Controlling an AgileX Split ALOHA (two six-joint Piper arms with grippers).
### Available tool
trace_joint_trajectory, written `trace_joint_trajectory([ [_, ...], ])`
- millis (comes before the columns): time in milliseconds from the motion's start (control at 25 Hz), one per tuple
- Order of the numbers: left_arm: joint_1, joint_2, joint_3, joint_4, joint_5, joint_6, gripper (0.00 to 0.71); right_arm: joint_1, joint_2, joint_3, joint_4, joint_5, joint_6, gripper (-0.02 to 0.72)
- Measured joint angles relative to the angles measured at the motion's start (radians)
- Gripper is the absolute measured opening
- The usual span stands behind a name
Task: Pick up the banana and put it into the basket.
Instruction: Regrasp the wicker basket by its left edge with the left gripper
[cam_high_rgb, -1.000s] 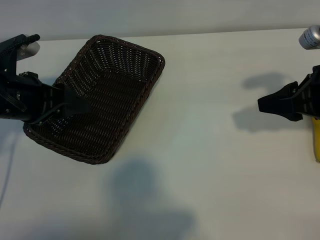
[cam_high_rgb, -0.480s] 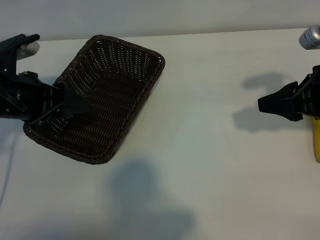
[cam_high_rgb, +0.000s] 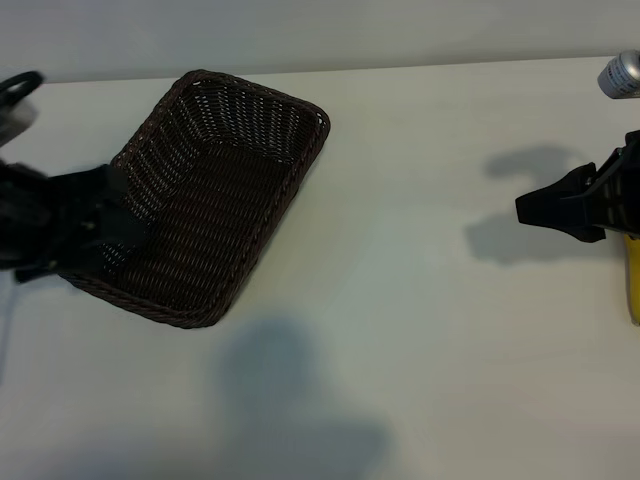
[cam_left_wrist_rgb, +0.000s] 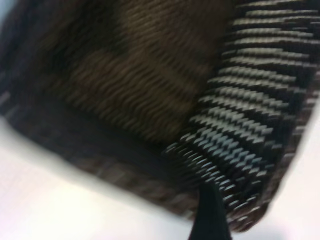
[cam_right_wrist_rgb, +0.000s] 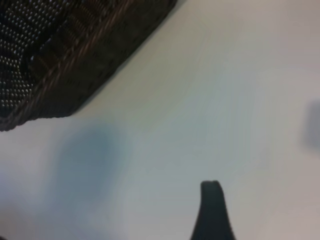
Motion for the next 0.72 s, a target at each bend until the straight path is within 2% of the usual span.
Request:
trace_joint_trajectory([
  [160,0.000,-0.037,0.000,0.095,0.064,-0.248,0.558,0.000,0.000,0.000,0.000,0.000,0.000,0.525],
  [400,0.000,-0.041,0.000,0.119,0.082,-0.465,0.558,0.000,0.000,0.000,0.000,0.000,0.000,0.525],
  [720,0.000,-0.037,0.000,0.243,0.102,-0.707,0.558,0.000,0.000,0.000,0.000,0.000,0.015,0.525],
])
